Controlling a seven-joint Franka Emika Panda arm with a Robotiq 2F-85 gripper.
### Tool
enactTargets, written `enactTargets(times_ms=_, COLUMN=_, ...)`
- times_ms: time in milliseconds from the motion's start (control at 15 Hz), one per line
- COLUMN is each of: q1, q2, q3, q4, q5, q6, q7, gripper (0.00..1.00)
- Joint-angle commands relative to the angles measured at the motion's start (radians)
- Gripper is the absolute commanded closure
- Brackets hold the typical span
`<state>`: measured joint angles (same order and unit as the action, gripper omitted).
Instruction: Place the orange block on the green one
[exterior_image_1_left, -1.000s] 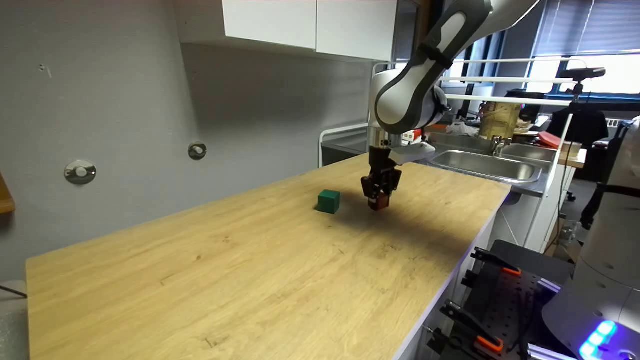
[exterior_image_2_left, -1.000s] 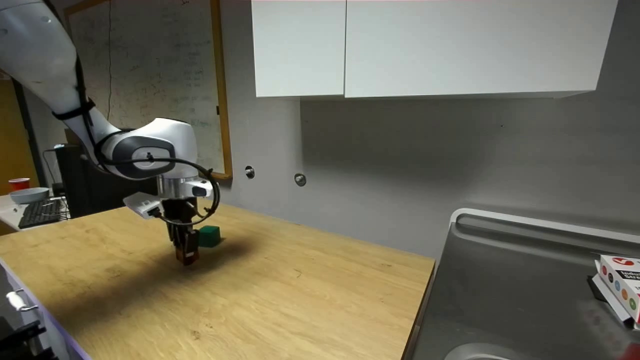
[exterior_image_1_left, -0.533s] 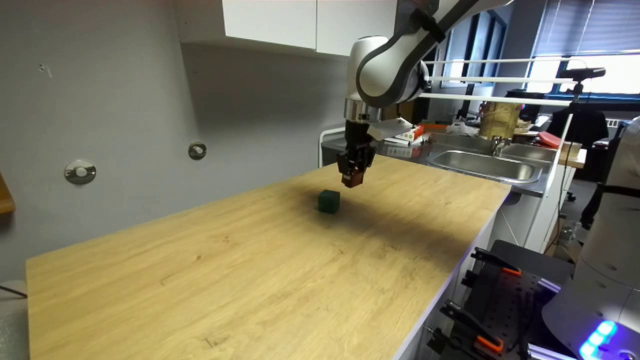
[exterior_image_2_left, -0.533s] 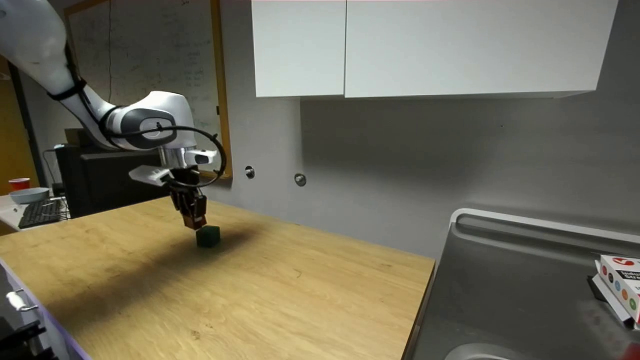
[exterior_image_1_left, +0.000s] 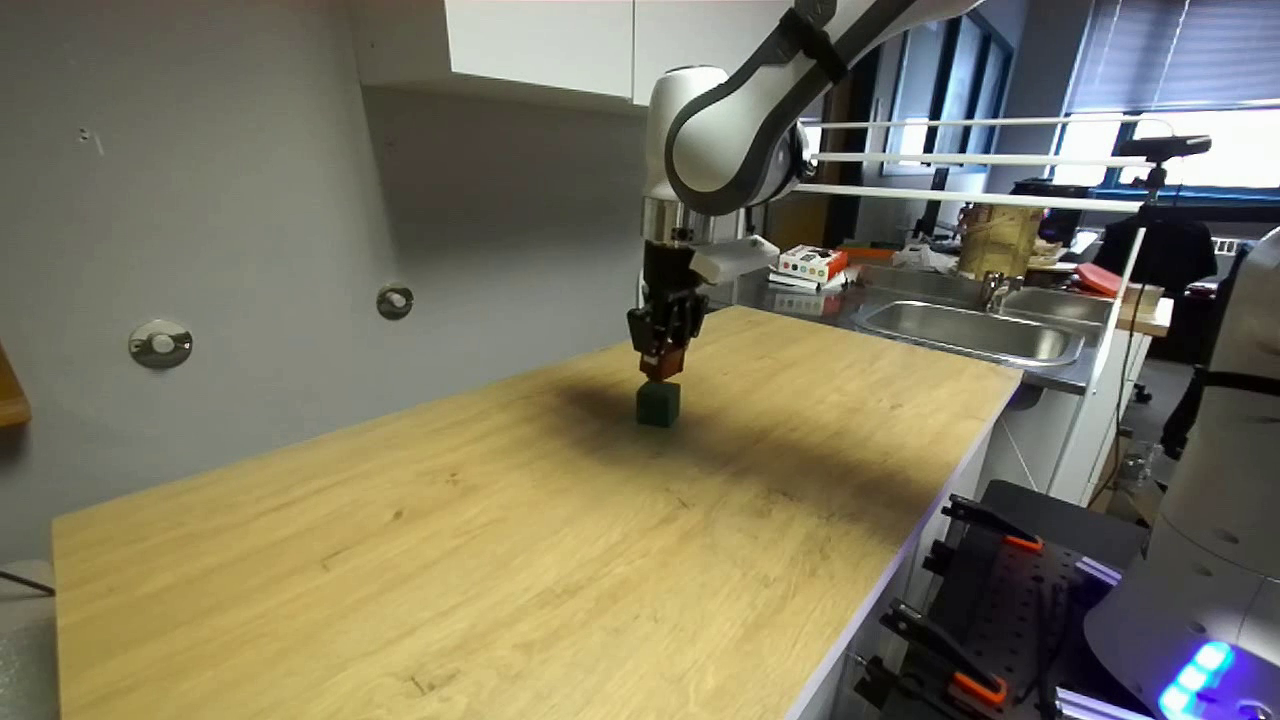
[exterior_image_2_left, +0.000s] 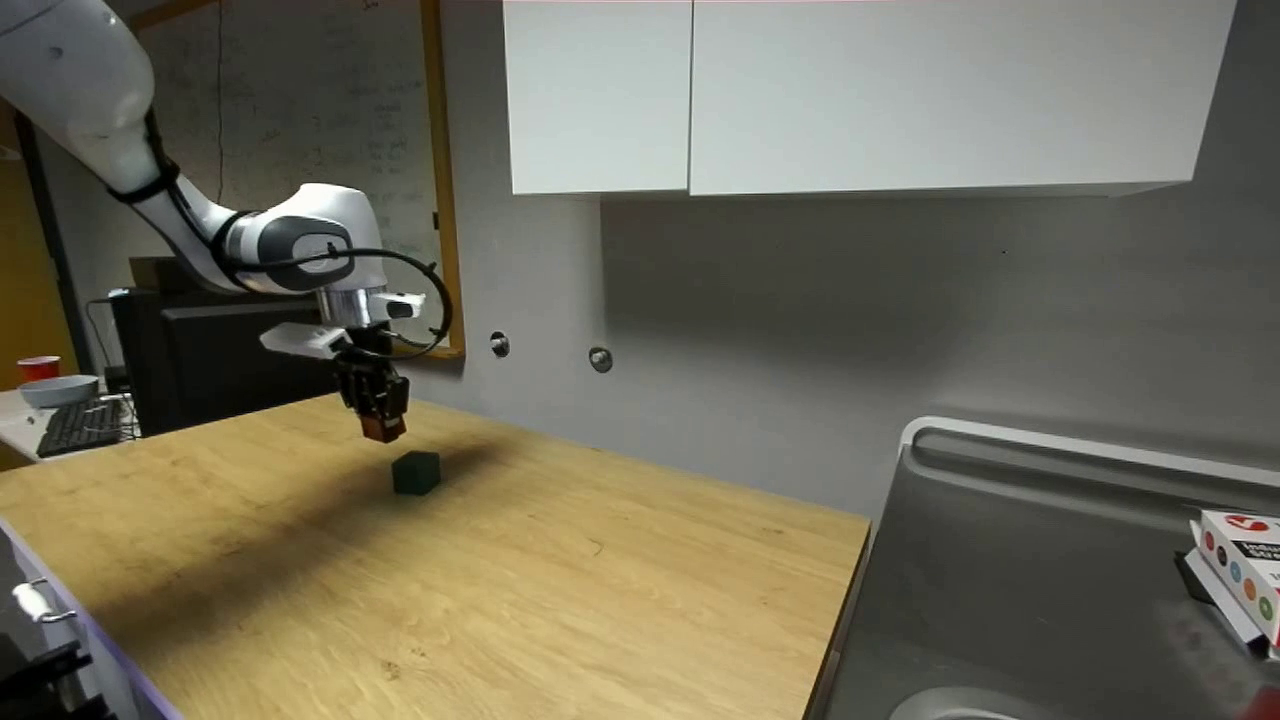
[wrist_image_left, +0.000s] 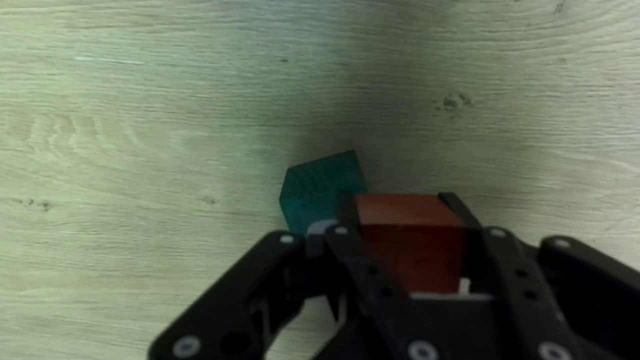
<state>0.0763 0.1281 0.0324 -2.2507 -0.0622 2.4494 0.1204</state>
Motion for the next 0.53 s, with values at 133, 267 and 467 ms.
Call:
enactTargets(times_ms=133, q1=0.004, q2=0.088, q3=-0.007, q4=0.091, q5=-0.032, q6=-0.039, q7=0.026, gripper=0.82)
enactTargets(times_ms=267, q1=0.003, q2=0.104, q3=-0.016, q4=0.109, q5=-0.041, q6=-0.043, q7=0.026, gripper=0.82)
enactTargets(times_ms=467, q1=-0.001, q2=0.118, q3=-0.03, q4=0.13, q5=-0.051, q6=-0.053, q7=0.025, gripper=0.82)
